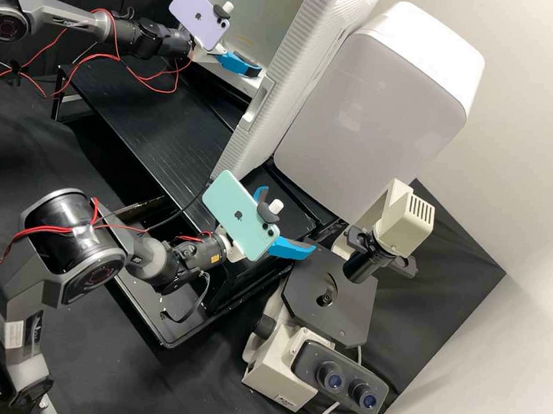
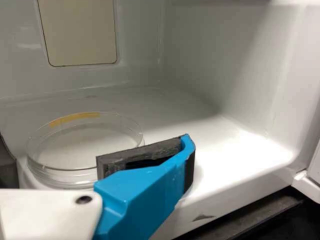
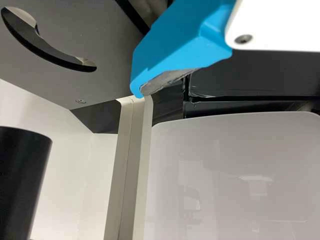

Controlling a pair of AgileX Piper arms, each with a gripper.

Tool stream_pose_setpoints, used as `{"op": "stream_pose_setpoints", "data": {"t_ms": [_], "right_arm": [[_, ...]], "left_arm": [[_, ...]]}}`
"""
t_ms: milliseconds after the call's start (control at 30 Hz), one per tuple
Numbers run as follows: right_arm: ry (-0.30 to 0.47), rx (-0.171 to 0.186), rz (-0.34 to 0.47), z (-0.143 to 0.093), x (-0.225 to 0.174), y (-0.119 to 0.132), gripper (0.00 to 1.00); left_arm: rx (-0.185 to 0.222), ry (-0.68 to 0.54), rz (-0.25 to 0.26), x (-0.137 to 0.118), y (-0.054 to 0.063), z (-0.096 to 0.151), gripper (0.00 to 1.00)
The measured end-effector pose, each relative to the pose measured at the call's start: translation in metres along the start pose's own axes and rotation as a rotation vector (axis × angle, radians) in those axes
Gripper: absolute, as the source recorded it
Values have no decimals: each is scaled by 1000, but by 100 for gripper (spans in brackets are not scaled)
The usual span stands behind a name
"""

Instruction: Take the petri dish out of the incubator

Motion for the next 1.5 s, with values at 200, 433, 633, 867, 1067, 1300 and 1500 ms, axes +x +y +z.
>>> {"op": "stream_pose_setpoints", "data": {"t_ms": [200,433,633,867,1067,1300,1500], "right_arm": [[0,0,0,0,0,0,100],[0,0,0,0,0,0,100],[0,0,0,0,0,0,100],[0,0,0,0,0,0,100],[0,0,0,0,0,0,100],[0,0,0,0,0,0,100],[0,0,0,0,0,0,100]], "left_arm": [[0,-2,0,0,0,1,0],[-2,-2,1,0,0,1,0],[-1,-2,1,0,0,1,0],[-1,-6,0,-1,-1,3,0],[1,-7,0,-1,-1,4,0],[1,-7,0,-1,-1,4,0],[1,-7,0,-1,-1,4,0]]}}
